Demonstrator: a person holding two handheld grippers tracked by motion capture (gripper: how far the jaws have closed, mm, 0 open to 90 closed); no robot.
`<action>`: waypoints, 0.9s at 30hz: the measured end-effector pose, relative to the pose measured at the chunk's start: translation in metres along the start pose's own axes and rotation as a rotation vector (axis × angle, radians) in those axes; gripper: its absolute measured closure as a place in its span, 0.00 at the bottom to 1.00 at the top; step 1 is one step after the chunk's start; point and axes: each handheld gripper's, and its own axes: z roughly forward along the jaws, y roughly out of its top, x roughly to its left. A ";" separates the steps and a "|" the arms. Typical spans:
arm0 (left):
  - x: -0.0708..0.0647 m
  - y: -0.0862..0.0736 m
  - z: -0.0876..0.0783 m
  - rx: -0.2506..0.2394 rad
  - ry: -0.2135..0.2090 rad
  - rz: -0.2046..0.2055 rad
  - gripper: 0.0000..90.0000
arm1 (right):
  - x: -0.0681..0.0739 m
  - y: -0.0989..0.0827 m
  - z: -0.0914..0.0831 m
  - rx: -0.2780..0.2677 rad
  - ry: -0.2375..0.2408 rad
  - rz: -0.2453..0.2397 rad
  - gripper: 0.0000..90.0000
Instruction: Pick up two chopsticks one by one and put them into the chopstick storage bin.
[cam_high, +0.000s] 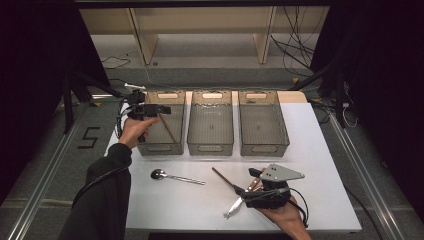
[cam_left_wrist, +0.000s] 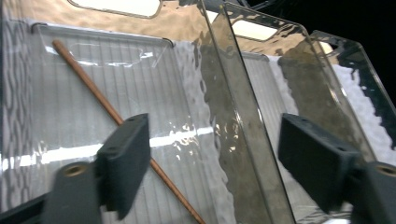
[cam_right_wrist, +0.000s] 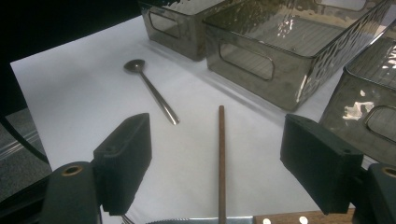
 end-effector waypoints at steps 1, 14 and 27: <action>-0.001 0.000 0.000 -0.002 -0.002 -0.001 0.27 | 0.000 0.000 0.000 0.001 0.000 -0.002 0.28; -0.006 -0.013 -0.029 -0.090 -0.098 -0.002 0.23 | -0.002 0.001 -0.001 0.037 -0.019 0.000 0.28; -0.014 -0.064 -0.071 -0.179 -0.200 0.031 0.22 | -0.002 -0.006 0.006 0.153 -0.024 0.012 0.36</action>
